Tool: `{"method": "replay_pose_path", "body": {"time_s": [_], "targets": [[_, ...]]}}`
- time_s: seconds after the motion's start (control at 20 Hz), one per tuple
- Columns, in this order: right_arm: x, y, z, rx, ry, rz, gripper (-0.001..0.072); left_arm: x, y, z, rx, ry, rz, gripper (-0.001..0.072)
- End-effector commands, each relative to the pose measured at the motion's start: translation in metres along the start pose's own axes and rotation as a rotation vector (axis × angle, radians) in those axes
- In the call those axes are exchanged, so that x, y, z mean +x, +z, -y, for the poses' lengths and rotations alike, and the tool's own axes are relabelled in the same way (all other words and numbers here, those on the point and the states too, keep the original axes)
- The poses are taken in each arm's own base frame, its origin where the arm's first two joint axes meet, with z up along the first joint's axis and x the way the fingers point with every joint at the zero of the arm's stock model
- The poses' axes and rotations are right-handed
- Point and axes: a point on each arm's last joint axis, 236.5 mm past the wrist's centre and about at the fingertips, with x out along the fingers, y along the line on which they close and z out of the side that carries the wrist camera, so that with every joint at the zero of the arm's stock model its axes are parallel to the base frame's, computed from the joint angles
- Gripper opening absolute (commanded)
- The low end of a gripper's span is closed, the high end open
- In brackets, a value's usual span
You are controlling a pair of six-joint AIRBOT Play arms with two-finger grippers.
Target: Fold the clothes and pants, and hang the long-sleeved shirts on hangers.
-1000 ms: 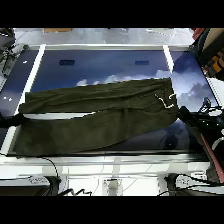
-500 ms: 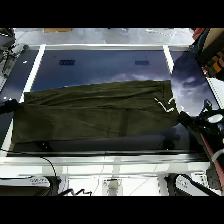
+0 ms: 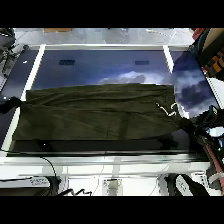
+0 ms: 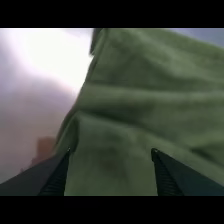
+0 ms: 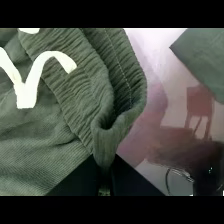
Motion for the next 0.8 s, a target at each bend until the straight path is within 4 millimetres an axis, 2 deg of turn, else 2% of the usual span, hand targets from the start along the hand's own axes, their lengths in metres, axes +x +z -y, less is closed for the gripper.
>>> {"method": "replay_pose_path", "body": {"time_s": [0.0, 0.1, 0.25, 0.4, 0.5, 0.6, 0.75], "targets": [[-0.003, 0.000, -0.001, -0.002, 0.001, 0.009, 0.0036, -0.049, -0.029, -0.039, -0.131, 0.095, -0.113, 0.0539], [-0.003, 0.000, -0.001, -0.002, 0.001, 0.009, 0.0036, -0.073, -0.062, -0.062, -0.232, 0.123, -0.166, 0.0540], [-0.003, 0.000, -0.001, -0.002, 0.001, 0.010, 0.0036, -0.086, -0.132, -0.079, -0.415, 0.127, -0.215, 0.0540], [-0.003, 0.001, -0.001, -0.002, 0.000, 0.014, 0.0036, -0.080, -0.175, -0.070, -0.584, 0.045, -0.197, 0.0542], [-0.003, 0.001, -0.001, -0.002, 0.000, 0.014, 0.0036, -0.074, -0.200, -0.064, -0.649, 0.026, -0.218, 0.0622], [-0.003, 0.001, -0.001, -0.002, 0.000, 0.014, 0.0036, -0.067, -0.207, -0.063, -0.670, 0.027, -0.221, 0.0640], [-0.003, 0.001, 0.000, -0.002, 0.000, 0.017, 0.0036, -0.057, -0.189, -0.068, -0.737, 0.023, -0.134, 0.0636]]}}
